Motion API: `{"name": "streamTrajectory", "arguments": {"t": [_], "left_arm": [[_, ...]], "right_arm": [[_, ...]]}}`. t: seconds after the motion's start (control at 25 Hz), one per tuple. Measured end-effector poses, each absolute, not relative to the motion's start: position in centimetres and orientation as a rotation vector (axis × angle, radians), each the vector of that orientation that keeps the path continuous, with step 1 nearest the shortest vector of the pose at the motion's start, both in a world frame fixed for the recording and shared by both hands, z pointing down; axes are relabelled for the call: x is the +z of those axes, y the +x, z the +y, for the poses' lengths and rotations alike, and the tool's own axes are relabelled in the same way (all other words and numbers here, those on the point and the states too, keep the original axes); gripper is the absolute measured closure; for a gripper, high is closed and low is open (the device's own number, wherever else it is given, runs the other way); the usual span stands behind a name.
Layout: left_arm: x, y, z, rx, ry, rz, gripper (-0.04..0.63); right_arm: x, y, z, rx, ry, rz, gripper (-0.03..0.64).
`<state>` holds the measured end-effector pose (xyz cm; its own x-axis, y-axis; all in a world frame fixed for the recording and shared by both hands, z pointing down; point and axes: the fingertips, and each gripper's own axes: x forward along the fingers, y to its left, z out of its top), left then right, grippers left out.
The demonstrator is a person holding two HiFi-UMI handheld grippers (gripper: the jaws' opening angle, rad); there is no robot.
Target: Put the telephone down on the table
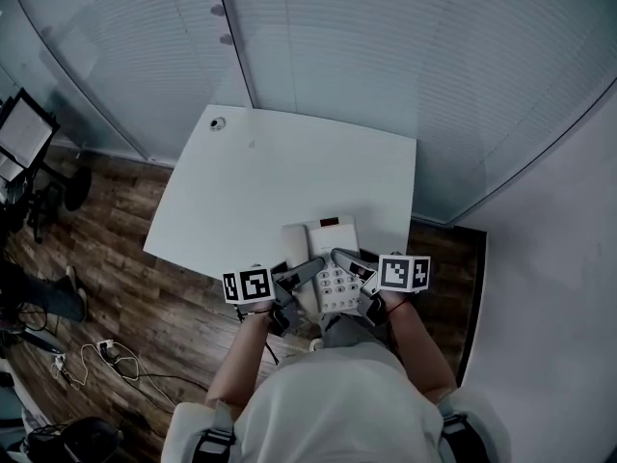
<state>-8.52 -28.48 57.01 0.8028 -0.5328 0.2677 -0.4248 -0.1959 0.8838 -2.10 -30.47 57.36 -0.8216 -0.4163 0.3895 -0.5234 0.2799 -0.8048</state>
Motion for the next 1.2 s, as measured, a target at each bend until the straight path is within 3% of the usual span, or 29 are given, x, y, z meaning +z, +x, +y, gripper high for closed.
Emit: {"name": "streamTrajectory", "arguments": {"t": [1.2], "left_arm": [[65.9,-10.9,-36.3,0.042,1.672,-0.851,0.147]], "right_arm": [[65.9,-4.4,-38.1,1.688,0.91,-2.283,0.324]]}}
